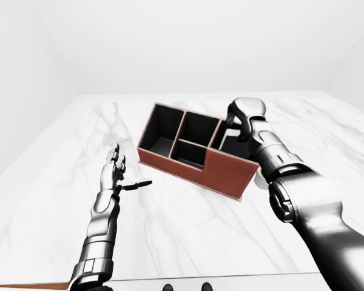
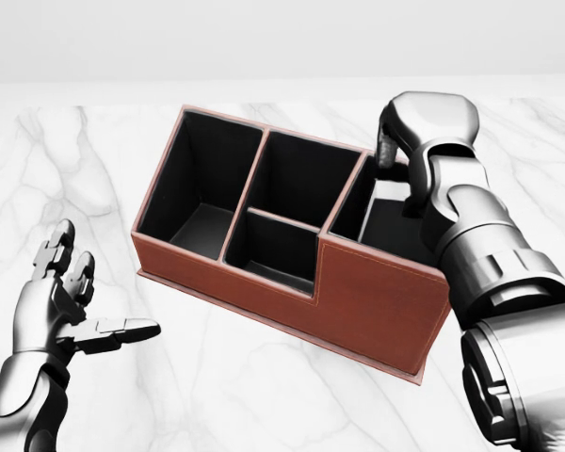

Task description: Pick up the book and place it in the right compartment of the caddy.

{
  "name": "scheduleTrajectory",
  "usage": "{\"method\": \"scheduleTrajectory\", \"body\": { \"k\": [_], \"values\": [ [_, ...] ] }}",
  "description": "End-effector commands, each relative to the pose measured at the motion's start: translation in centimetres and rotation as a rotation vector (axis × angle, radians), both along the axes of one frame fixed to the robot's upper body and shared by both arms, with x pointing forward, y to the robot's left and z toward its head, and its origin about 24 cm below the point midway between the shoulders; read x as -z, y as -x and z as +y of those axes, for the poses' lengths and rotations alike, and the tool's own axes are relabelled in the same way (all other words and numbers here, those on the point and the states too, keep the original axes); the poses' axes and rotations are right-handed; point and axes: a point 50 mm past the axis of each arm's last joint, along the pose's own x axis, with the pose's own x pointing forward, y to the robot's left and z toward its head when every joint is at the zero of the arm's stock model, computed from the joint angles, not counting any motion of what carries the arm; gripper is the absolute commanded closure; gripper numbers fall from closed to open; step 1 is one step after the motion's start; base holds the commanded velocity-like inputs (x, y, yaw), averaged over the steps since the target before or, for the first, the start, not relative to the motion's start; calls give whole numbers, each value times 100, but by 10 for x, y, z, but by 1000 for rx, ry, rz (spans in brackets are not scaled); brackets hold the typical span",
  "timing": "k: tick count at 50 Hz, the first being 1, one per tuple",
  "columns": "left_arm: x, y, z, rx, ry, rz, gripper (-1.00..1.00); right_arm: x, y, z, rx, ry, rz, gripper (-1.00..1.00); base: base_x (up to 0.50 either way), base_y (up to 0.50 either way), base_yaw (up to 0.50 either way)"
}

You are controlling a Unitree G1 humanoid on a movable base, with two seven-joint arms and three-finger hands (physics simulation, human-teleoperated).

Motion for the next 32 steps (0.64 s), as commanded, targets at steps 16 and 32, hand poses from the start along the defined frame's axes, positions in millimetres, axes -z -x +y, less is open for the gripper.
{"method": "scheduleTrajectory", "body": {
  "k": [16,32],
  "values": [
    [6,0,1,-6,5,29,-100,1,0,1,2,-4,-17,-100,0,0,0],
    [3,-2,-2,-5,-2,17,-100,-12,-2,0,3,-2,-37,-100,0,0,0]
  ]
}}
